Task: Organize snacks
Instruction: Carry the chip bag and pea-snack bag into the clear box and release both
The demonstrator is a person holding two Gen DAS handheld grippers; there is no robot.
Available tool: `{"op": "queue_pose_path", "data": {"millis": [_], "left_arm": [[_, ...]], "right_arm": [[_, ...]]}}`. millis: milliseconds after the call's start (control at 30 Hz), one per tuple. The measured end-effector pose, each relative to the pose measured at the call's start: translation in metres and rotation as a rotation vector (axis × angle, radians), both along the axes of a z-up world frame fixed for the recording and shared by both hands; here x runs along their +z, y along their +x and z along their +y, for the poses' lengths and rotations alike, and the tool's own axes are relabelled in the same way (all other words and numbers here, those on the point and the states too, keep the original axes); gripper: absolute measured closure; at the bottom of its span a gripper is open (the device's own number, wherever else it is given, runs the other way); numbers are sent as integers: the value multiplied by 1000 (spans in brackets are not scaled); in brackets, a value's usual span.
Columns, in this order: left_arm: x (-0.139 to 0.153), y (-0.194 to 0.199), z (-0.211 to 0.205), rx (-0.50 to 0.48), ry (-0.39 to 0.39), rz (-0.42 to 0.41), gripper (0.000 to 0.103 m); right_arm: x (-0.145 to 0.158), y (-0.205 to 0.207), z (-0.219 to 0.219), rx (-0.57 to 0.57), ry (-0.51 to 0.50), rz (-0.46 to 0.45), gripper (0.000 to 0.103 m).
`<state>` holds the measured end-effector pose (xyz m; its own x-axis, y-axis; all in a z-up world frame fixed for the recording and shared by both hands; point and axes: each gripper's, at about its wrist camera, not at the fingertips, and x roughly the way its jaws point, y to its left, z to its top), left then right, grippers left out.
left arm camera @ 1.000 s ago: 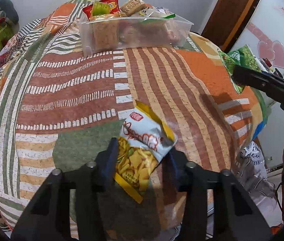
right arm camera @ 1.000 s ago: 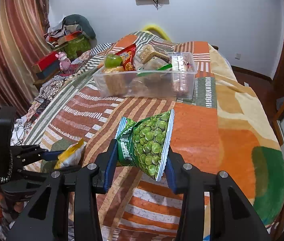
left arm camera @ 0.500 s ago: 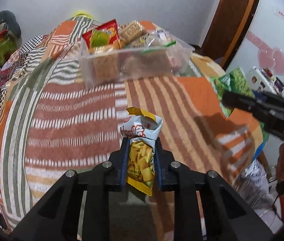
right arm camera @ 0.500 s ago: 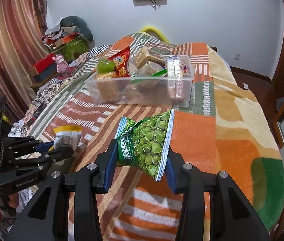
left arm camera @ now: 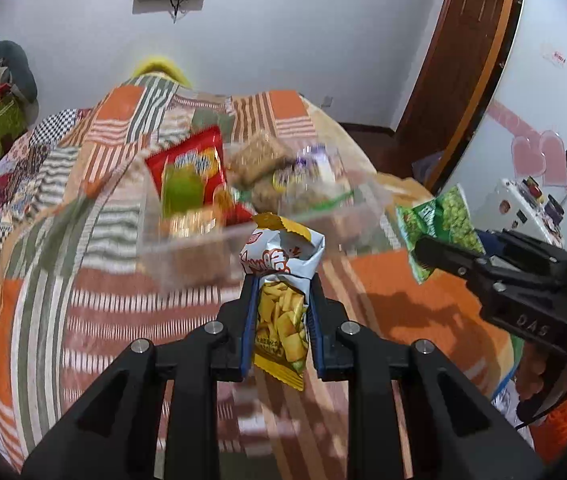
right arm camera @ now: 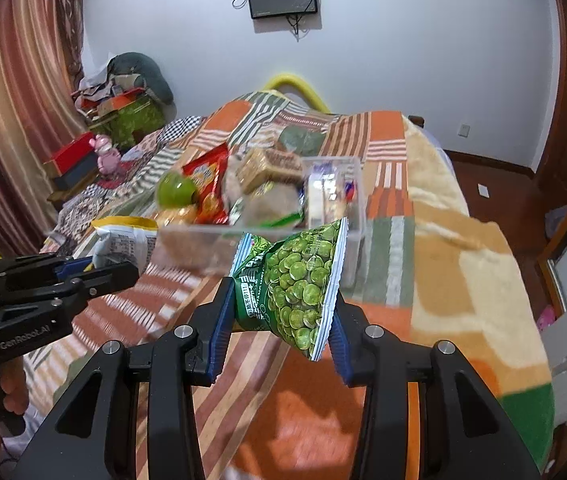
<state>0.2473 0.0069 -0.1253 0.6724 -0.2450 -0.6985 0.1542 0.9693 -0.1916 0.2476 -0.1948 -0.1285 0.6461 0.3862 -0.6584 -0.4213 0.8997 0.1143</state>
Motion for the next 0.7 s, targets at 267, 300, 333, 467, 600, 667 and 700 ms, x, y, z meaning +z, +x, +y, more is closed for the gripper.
{"op": "queue_pose_path", "data": {"millis": [267, 300, 333, 467, 600, 667, 700], "left_arm": [[7, 47, -7, -8, 13, -43, 81], [7, 53, -8, -9, 15, -44, 81], [6, 59, -9, -7, 18, -45, 81], [1, 79, -10, 1, 25, -44, 81], [-7, 99, -9, 4, 19, -32, 81], [-11, 107, -10, 6, 32, -28, 81], [-15, 111, -11, 9, 38, -26, 81]], "right_arm": [[0, 35, 5, -23, -8, -24, 64], [0, 38, 6, -24, -14, -27, 64], [-1, 41, 8, -25, -18, -29, 64], [-8, 58, 14, -30, -36, -26, 64], [-18, 75, 15, -31, -45, -3, 64], [-22, 79, 15, -36, -52, 2, 64], [-23, 80, 15, -36, -53, 3, 64]]}}
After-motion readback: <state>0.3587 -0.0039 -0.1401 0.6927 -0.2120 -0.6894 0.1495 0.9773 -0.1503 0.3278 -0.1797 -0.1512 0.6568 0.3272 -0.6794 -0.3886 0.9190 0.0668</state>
